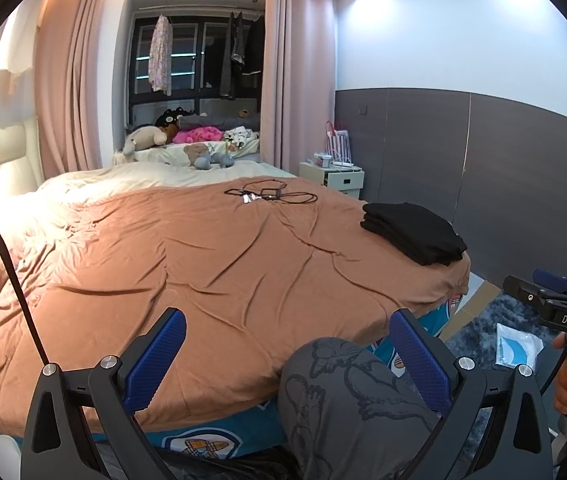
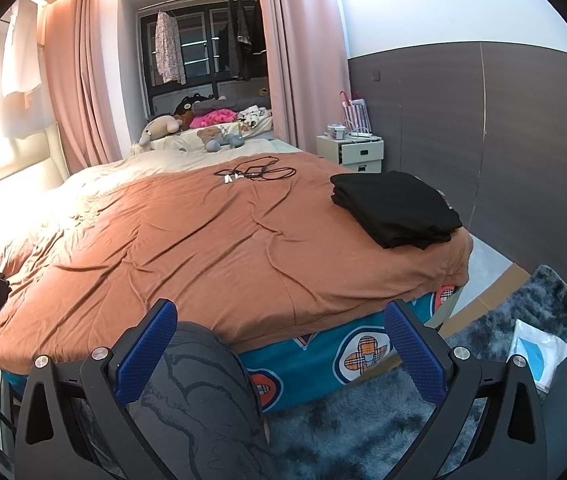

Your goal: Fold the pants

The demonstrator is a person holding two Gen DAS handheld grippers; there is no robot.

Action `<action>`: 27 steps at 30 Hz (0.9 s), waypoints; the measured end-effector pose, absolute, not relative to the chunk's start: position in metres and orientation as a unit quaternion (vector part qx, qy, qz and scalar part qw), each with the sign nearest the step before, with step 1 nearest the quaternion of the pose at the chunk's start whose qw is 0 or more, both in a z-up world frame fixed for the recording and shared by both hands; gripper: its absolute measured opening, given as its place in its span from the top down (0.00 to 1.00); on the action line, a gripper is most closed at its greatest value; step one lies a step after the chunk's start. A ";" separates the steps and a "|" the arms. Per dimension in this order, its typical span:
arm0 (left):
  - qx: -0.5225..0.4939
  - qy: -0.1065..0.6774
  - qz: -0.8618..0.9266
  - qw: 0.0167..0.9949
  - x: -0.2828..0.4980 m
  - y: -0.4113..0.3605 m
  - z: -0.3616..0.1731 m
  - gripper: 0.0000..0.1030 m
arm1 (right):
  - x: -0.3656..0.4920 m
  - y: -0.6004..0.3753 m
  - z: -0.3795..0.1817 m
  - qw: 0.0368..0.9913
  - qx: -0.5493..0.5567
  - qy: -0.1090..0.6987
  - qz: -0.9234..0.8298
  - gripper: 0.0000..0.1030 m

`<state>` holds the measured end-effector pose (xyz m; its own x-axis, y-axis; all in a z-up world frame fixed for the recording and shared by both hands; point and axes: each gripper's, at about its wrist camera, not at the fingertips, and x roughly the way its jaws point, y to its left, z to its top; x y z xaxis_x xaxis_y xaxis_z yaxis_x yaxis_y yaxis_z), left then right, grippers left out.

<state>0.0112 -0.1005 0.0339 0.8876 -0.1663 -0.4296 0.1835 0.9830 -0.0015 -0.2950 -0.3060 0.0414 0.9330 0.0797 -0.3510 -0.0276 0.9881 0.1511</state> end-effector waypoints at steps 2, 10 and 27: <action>0.020 0.218 -0.090 0.972 0.010 -0.102 0.035 0.00 | -0.295 -0.306 0.041 0.980 0.072 0.181 0.027 0.00; 0.019 0.218 -0.089 0.972 0.009 -0.104 0.036 0.00 | -0.296 -0.306 0.042 0.980 0.073 0.182 0.027 0.00; 0.024 0.222 -0.090 0.971 0.003 -0.112 0.042 0.00 | -0.299 -0.305 0.041 0.979 0.082 0.184 0.030 0.00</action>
